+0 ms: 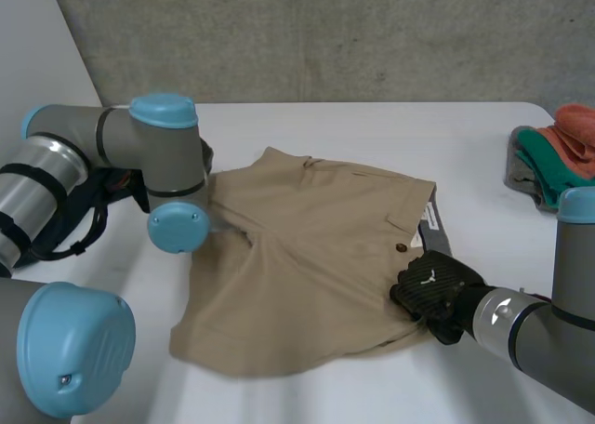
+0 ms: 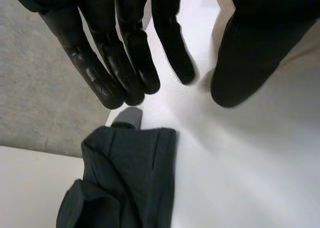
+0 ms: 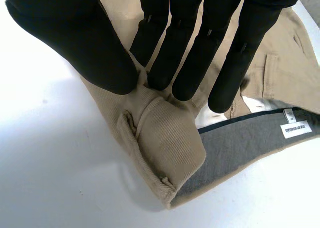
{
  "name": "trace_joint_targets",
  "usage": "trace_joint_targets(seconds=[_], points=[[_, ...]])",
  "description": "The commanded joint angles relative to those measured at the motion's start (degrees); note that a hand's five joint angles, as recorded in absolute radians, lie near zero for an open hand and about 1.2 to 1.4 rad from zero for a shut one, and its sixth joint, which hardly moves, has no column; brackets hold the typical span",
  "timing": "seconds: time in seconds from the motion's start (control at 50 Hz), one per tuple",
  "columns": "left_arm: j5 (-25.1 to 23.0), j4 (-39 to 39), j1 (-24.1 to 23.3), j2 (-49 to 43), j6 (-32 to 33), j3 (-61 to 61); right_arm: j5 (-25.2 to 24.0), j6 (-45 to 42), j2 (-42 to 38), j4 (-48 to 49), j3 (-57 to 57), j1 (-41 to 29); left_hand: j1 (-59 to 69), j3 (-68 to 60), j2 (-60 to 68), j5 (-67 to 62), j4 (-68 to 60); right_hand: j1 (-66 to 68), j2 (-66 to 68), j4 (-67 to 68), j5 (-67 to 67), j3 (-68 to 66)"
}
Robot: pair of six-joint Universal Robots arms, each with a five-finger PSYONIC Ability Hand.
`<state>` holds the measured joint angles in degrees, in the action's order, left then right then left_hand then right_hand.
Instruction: Fold the laundry.
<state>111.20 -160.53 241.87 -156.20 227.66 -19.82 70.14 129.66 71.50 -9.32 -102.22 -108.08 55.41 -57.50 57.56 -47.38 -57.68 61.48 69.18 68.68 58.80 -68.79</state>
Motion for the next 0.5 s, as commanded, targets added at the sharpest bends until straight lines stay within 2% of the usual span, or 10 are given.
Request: trace_joint_targets(seconds=[0.02,0.12,0.2,0.28,0.36,0.38,0.46,0.5], points=[[-3.88,-0.31,-0.78,6.08,-2.74,-6.18,0.00,1.03,1.19,-0.35,0.09,-0.37,-42.15,44.24,-44.30,44.12,44.42,18.52,10.82,11.32,11.20,-11.21],[-4.50,-0.31,-0.52,15.65,-6.34,-15.32,0.09,2.52,1.98,-0.70,0.44,-1.52,-45.41,47.50,-47.56,47.38,47.68,18.52,10.82,11.32,11.20,-11.21],[-5.20,0.48,-0.52,26.37,-12.40,-26.03,0.17,4.98,2.77,-0.96,1.32,-2.31,-45.05,47.14,-47.20,47.02,47.32,18.52,10.82,11.32,11.20,-11.21],[-8.10,2.49,-0.70,37.79,-19.61,-38.60,1.49,9.20,3.38,-0.96,2.99,-2.75,-35.96,38.05,-38.11,37.93,38.23,18.52,10.82,11.32,11.20,-11.21],[-13.98,6.10,-0.35,47.20,-24.45,-51.26,3.07,14.47,3.47,-1.14,4.83,-2.92,-25.03,27.12,-27.18,27.01,27.30,18.52,10.82,11.32,11.20,-11.21],[-17.13,7.32,-0.17,50.27,-25.59,-56.15,3.60,16.48,3.47,-1.23,5.62,-2.84,-21.35,23.44,-23.50,23.32,23.62,18.52,10.82,11.32,11.20,-11.21],[-24.60,8.91,1.23,55.29,-26.48,-66.97,4.74,20.97,3.47,-0.97,6.94,-2.66,-10.25,12.34,-12.40,12.22,12.52,18.52,10.82,11.32,11.20,-11.21],[-26.82,8.83,1.50,56.27,-26.48,-70.34,5.18,22.47,3.30,-0.96,7.56,-2.57,-9.21,11.30,-11.36,11.18,11.48,18.52,10.82,11.32,11.20,-11.21]])
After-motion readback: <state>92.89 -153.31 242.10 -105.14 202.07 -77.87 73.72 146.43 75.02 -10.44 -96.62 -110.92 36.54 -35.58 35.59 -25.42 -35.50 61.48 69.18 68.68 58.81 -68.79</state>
